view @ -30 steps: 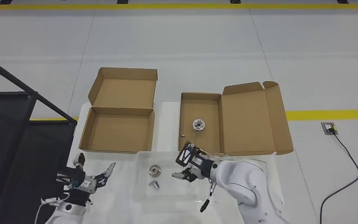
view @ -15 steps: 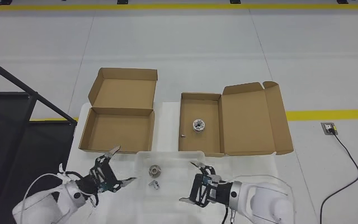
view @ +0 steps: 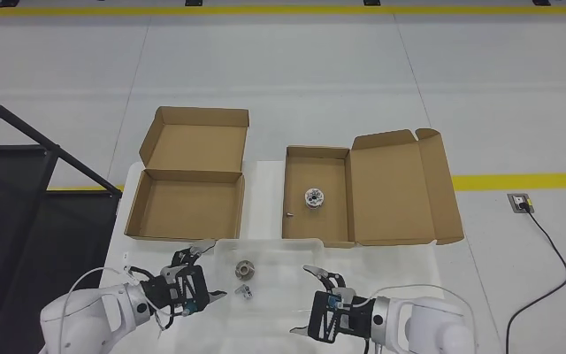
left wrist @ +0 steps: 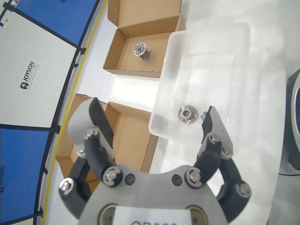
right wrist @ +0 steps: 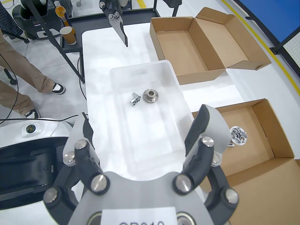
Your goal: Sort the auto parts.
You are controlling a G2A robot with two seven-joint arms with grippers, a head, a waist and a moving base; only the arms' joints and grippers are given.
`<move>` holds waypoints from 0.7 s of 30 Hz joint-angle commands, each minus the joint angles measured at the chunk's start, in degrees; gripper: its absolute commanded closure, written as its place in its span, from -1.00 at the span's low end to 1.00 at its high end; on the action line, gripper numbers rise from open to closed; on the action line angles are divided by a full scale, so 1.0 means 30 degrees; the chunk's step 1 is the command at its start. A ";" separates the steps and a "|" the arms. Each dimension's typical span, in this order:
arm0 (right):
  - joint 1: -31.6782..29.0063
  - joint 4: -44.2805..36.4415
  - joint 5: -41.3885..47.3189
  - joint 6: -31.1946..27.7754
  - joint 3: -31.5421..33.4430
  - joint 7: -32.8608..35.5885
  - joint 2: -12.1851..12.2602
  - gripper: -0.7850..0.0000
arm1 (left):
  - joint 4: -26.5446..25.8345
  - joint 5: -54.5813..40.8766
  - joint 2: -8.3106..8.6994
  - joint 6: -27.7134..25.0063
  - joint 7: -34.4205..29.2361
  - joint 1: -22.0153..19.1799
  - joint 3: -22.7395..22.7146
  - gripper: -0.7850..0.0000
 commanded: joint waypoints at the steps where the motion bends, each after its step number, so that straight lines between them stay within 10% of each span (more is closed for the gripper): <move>1: -0.0001 -0.0001 -0.0001 -0.0002 0.0001 -0.0001 0.0001 -1.00 | 0.0000 0.0027 0.0001 -0.0001 0.0003 -0.0001 0.0003 -1.00; 8: -0.0001 -0.0001 -0.0001 -0.0002 0.0001 -0.0001 0.0001 -1.00 | -0.0850 0.5008 0.0625 -0.0001 -0.0686 -0.0800 0.2927 -1.00; 21: -0.2820 -0.1476 -0.1014 0.1243 0.2602 -0.1542 0.0597 -1.00 | 0.2521 1.3971 0.3258 -0.0001 0.7419 -0.5569 0.9090 -1.00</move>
